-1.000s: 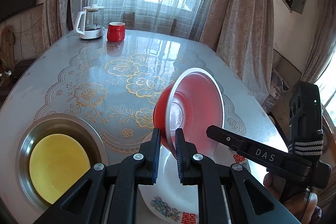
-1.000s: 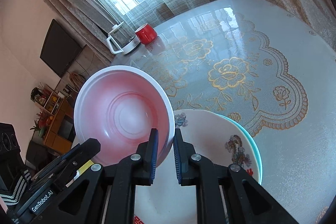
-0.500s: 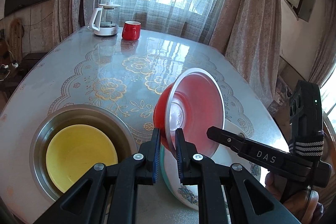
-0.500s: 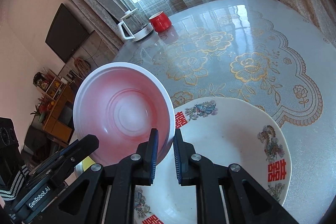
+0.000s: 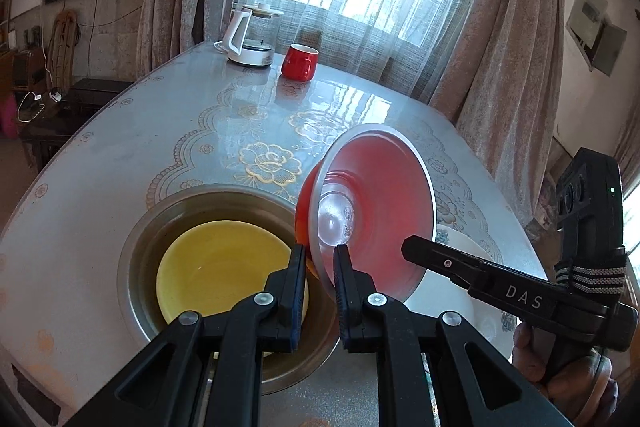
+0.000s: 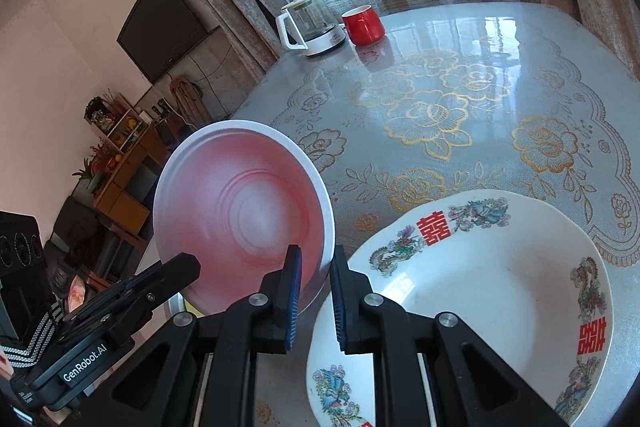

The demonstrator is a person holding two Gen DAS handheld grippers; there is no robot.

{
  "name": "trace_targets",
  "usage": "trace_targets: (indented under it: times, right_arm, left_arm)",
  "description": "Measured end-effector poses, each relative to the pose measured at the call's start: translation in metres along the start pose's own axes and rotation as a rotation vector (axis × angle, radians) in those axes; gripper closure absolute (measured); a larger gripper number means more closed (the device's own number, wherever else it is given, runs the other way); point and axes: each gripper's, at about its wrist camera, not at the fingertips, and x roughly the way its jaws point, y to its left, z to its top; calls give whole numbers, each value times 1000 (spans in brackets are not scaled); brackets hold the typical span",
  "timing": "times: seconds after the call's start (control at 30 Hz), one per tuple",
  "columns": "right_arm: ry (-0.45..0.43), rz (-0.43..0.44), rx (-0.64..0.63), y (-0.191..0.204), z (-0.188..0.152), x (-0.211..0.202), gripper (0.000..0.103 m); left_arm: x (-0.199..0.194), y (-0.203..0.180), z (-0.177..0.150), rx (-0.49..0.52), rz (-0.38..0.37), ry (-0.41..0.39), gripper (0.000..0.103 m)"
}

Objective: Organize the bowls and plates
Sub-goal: 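Lower the red bowl into the yellow bowl inside the steel bowl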

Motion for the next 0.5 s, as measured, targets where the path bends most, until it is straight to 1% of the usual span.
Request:
trace_targets:
  times: [0.2, 0.33, 0.5]
  right_arm:
    - [46, 48, -53, 28, -1, 20, 89]
    - [73, 64, -79, 42, -7, 31, 89]
    - [107, 77, -103, 52, -15, 41, 89]
  left_arm:
    - [-12, 32, -3, -76, 32, -14, 89]
    - [-19, 46, -5, -100, 55, -27, 89]
    - [-19, 62, -12, -140, 67, -14, 89]
